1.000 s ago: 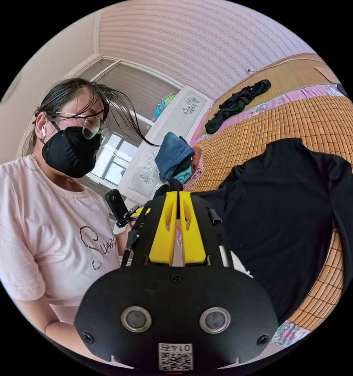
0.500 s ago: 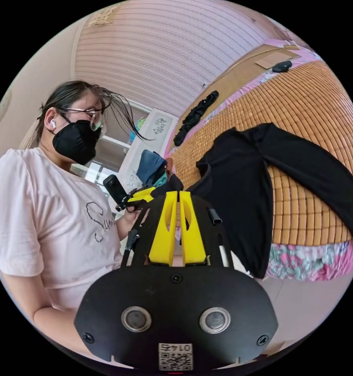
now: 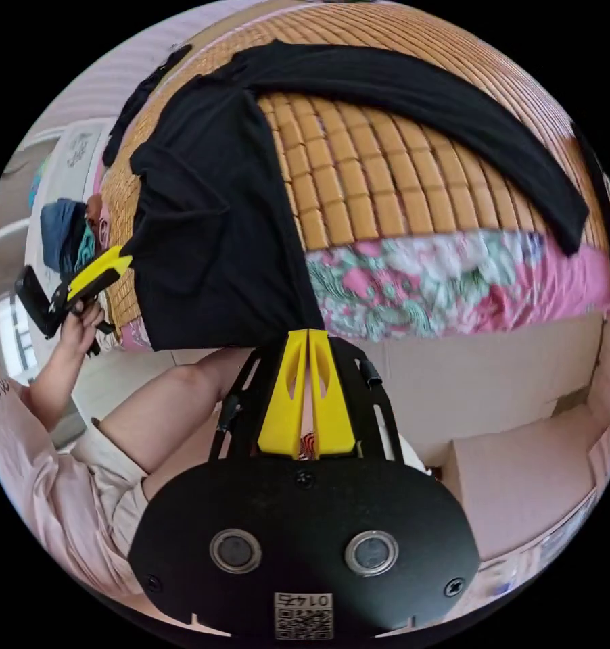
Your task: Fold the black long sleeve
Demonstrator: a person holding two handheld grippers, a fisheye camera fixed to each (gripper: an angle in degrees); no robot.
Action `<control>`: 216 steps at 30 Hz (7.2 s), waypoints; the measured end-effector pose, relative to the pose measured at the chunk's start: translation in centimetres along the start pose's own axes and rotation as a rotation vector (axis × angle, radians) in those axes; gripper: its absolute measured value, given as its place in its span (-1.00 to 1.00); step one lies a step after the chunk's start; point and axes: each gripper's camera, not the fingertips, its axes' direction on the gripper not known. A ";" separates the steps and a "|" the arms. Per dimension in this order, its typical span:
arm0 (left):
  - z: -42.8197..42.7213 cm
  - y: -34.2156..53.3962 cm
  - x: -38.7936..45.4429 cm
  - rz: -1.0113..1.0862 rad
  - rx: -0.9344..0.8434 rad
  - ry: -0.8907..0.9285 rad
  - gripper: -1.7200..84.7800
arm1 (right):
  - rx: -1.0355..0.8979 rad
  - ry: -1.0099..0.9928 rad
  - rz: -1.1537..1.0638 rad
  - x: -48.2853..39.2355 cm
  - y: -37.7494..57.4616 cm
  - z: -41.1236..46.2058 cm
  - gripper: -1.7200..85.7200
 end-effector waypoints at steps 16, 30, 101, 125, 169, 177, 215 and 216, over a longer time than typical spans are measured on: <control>0.6 0.8 -4.9 -0.089 0.035 -0.107 -0.83 | 0.000 -0.234 -0.423 -19.9 -18.6 2.8 -0.71; -2.8 1.9 -7.3 -0.144 0.100 0.019 -0.85 | 0.209 -0.525 0.014 -4.8 -10.3 -3.2 -0.94; 12.0 -5.0 2.9 0.185 -0.114 0.055 -0.85 | -0.071 -0.171 0.071 -3.9 -2.8 -6.4 -0.85; 22.6 -7.5 10.9 0.342 -0.309 0.169 -0.97 | 0.019 -0.063 0.089 -5.6 4.6 -9.0 -0.96; 30.6 -34.5 16.9 0.658 0.004 -0.052 -0.70 | 0.627 0.285 0.613 12.0 14.7 -24.2 -0.79; 33.3 -36.0 17.9 0.645 -0.067 -0.112 -0.71 | 0.593 0.312 0.566 13.6 15.8 -22.7 -0.91; 4.1 -10.7 -5.0 0.012 0.122 -0.204 -0.98 | 0.311 -0.790 -0.614 -21.1 17.9 -12.8 -0.95; 3.5 -10.1 -5.7 -0.021 0.136 -0.204 -0.98 | 0.282 -0.759 -0.658 -22.7 17.5 -12.2 -0.95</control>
